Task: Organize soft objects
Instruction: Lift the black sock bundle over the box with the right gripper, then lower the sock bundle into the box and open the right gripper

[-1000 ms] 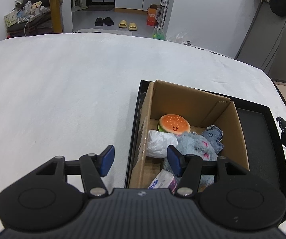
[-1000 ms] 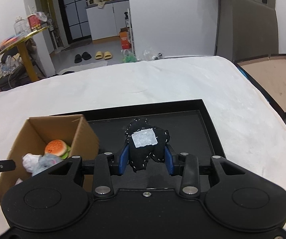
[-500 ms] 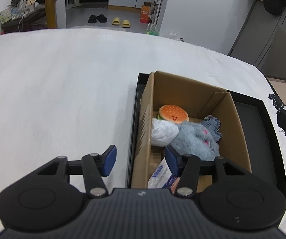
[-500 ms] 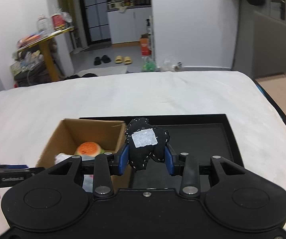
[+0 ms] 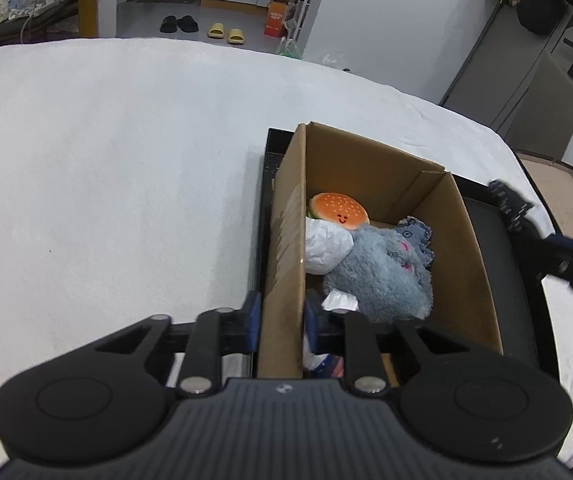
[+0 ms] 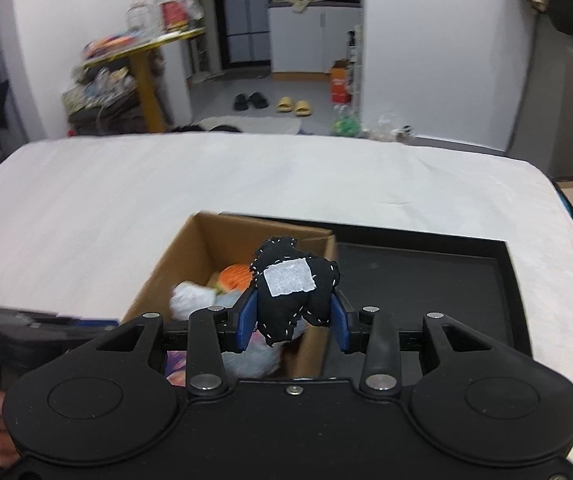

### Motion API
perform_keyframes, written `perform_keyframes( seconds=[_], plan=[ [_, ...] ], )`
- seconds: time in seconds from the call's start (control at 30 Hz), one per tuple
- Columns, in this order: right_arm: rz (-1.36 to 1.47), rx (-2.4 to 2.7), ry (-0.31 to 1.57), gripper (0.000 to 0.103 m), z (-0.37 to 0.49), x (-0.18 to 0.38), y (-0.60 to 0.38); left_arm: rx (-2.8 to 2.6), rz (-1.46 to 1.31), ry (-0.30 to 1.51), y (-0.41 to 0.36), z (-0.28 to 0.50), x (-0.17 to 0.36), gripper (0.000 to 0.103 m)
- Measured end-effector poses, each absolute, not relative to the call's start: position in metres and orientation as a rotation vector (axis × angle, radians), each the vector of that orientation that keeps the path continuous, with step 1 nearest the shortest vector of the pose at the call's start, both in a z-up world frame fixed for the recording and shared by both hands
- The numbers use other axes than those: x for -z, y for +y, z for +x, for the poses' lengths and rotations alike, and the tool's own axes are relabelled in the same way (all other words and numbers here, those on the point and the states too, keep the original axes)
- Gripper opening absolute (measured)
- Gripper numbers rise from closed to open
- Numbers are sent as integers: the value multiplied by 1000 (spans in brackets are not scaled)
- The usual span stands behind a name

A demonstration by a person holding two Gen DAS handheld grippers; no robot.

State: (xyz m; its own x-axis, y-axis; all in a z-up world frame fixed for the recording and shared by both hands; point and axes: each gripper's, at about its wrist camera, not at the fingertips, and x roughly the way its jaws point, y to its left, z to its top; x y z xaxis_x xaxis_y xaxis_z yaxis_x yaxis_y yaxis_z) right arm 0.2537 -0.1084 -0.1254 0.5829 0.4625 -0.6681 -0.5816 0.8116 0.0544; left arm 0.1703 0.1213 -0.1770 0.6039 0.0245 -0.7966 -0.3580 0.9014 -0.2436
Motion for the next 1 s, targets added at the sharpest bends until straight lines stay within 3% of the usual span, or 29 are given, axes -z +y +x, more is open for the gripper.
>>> perform_keyframes(
  seconds=[0.2,0.33,0.63,1.0],
  plan=[
    [-232,-669,765,42,237,130,-92,-214,-414,892,119,170,177,11],
    [-238,-696,800,57,231,135,-88,-211,-417,891,120,169,177,11],
    [-217,-656,825,58,232,133,-104,-211,-406,910,120,169,171,12],
    [-161,-576,818,75,239,128,-137,-245,-392,929,118,160,165,23]
  ],
)
